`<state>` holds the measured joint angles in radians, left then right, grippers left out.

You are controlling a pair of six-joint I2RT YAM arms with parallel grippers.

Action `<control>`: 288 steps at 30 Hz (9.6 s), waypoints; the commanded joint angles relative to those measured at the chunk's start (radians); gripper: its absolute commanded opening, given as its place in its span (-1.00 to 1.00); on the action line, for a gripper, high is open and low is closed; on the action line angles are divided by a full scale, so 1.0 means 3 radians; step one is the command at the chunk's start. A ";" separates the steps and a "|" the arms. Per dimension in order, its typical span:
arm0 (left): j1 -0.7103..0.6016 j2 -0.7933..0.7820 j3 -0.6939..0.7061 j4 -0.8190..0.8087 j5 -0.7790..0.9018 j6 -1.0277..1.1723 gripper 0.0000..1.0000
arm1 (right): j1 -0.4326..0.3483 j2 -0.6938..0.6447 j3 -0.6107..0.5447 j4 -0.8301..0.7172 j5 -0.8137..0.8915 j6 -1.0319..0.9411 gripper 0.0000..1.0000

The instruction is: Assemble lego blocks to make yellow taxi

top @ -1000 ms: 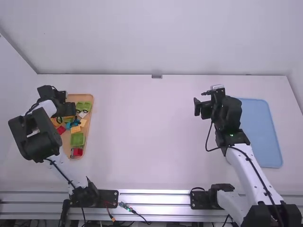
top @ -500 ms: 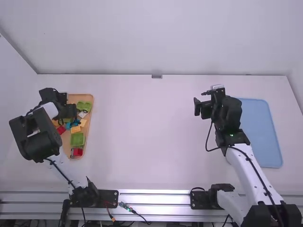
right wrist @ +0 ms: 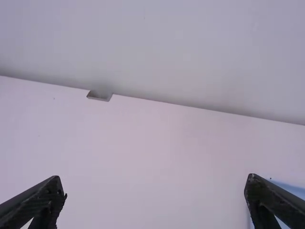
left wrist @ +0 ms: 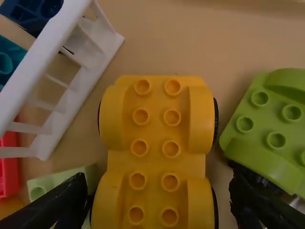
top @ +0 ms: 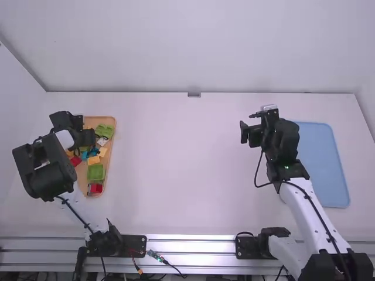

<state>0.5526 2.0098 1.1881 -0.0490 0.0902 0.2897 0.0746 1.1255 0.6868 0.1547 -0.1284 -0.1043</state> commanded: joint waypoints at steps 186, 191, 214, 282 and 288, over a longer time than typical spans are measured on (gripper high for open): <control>-0.0359 -0.0786 0.0043 -0.1657 0.0361 0.1091 0.66 | -0.0045 -0.0718 0.0120 -0.0165 -0.1142 0.0060 0.98; -0.0359 -0.0777 -0.0070 -0.1639 0.0331 0.1343 0.54 | -0.0055 -0.0718 0.0120 -0.0116 -0.1143 0.0060 0.98; -0.0350 -0.0777 -0.0753 -0.0717 0.0210 0.1209 0.30 | -0.0055 -0.0718 0.0120 -0.0037 -0.1142 0.0062 0.98; -0.0300 -0.0203 -0.0294 -0.1073 0.0192 0.1226 -0.06 | -0.0003 -0.0718 0.0120 0.0015 -0.1144 0.0086 0.98; -0.0299 -0.0203 -0.0287 -0.0950 0.0195 0.1077 -0.65 | 0.0001 -0.0718 0.0120 0.0014 -0.1143 0.0085 0.98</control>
<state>0.4675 1.9335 1.1191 -0.3332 0.1520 0.6361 0.0746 0.9077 0.6872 0.1551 -0.4683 -0.0784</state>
